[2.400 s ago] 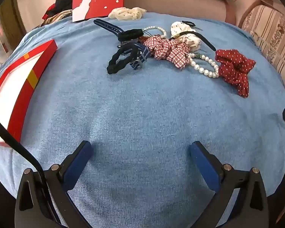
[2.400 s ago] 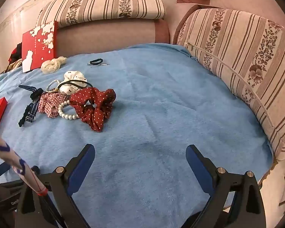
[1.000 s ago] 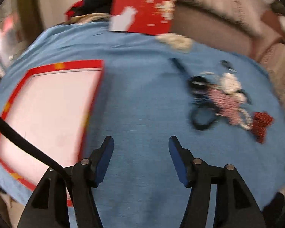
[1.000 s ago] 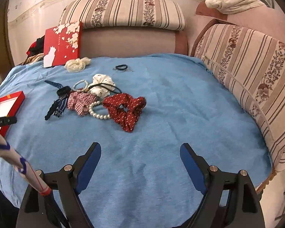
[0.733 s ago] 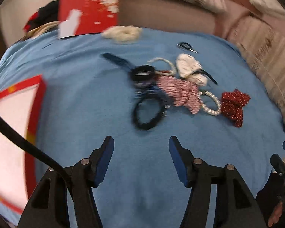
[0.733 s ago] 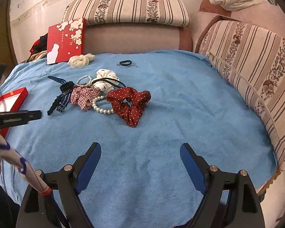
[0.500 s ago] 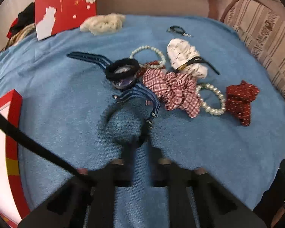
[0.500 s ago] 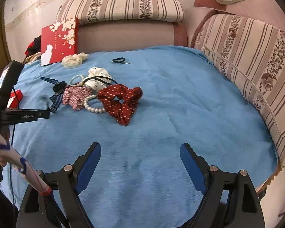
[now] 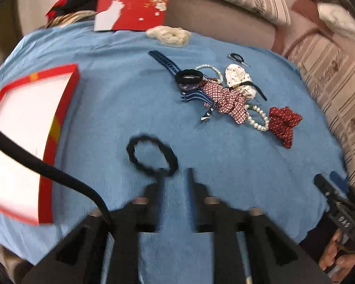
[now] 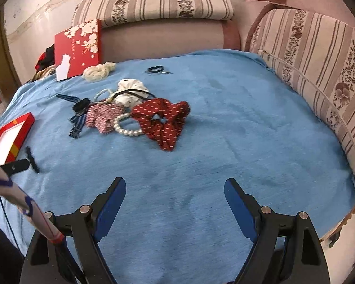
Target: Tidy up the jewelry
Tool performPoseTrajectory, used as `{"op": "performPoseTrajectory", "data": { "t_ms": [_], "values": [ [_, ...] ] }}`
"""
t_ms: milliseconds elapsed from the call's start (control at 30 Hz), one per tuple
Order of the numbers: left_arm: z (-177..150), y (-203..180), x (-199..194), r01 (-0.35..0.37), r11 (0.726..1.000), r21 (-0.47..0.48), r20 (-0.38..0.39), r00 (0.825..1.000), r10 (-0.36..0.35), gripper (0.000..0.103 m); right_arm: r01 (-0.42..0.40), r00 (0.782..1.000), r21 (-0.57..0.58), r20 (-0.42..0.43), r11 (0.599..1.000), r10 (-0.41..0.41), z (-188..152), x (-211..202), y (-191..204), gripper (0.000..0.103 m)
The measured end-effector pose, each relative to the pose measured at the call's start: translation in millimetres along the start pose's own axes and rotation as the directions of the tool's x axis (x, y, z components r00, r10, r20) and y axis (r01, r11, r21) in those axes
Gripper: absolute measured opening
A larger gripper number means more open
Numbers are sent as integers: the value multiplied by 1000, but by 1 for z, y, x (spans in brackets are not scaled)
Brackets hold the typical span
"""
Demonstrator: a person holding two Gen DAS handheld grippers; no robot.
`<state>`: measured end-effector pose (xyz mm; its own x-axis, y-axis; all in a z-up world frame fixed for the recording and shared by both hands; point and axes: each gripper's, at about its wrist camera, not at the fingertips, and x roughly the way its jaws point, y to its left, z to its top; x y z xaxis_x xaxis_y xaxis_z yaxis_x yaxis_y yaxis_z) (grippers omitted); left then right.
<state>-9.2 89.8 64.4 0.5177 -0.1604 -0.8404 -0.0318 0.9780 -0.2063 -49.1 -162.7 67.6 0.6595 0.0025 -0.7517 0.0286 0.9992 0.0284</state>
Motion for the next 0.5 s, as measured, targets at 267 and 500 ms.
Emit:
{"op": "performPoseTrajectory", "data": {
  "t_ms": [267,500],
  "values": [
    [-26,21,-24,-36,988,-151,65,997,46,49,-11,1000,-17,14,1000,11,-1,-13,10,88],
    [-46,21,-27,-145,983,-115,73,985,154,51,-39,999,-39,9,999,39,-5,-17,22,88]
  ]
}}
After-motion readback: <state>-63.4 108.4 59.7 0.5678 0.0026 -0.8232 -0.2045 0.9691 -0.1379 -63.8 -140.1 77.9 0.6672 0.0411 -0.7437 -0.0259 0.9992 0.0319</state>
